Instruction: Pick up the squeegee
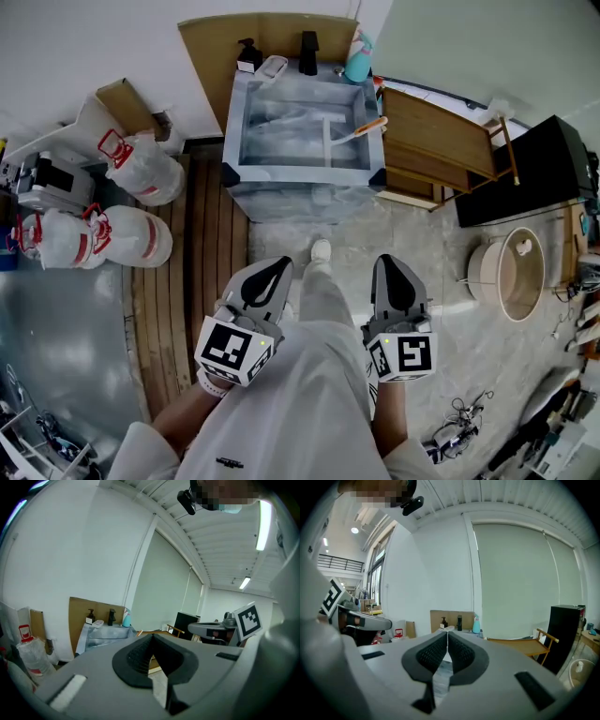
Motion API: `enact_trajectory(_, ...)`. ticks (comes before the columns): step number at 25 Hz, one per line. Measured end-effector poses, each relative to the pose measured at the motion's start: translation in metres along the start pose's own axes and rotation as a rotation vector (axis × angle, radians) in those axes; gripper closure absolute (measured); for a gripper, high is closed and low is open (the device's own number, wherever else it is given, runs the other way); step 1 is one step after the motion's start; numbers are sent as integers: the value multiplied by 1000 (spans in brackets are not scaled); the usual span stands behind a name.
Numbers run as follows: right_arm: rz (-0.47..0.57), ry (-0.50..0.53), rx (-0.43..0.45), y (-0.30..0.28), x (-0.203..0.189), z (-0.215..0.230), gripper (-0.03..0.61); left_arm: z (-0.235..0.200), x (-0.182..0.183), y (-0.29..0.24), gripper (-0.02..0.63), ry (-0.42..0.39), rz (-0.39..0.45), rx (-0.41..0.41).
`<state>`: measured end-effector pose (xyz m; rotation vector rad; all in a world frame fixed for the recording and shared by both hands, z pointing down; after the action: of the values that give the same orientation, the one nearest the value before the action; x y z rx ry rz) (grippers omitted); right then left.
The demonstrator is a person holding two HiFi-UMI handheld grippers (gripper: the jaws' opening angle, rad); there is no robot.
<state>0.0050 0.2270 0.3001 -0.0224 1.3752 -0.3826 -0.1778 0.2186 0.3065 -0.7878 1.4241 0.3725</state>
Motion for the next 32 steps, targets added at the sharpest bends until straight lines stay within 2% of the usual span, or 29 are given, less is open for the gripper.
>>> enact_trajectory(5,10,-2,12,-48,20,29,572,-28,15,-42,609,-6,-7,40)
enact_trajectory(10,-7,-26,69,-99,38,60,572,-41,40,-104,609,-17,-15,34)
enact_trajectory(15,-14,15,95,-146,56,100,571,-55,65,-166,609,-32,-2,59)
enact_trajectory(21,-7,15,120,-201,77,153,572,-68,86,-236,609,-41,1,94)
enact_trajectory(26,-18,8,160,-233,78,177,571,-72,89,-267,609,-44,-15,134)
enact_trajectory(32,-30,-13,170,-250,78,186,571,-78,90,-280,609,-31,-30,165)
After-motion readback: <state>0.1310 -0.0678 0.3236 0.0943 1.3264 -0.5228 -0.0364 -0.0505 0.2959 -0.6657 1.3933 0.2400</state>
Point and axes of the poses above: the fingertips, and each gripper's own axes: y backward along the fingers, z to its right, x out of its top, the point moved 3 cm from there along y, backward along the fingers, and after that the axes turned 12 degrees about -y, right-handed, at the moved point
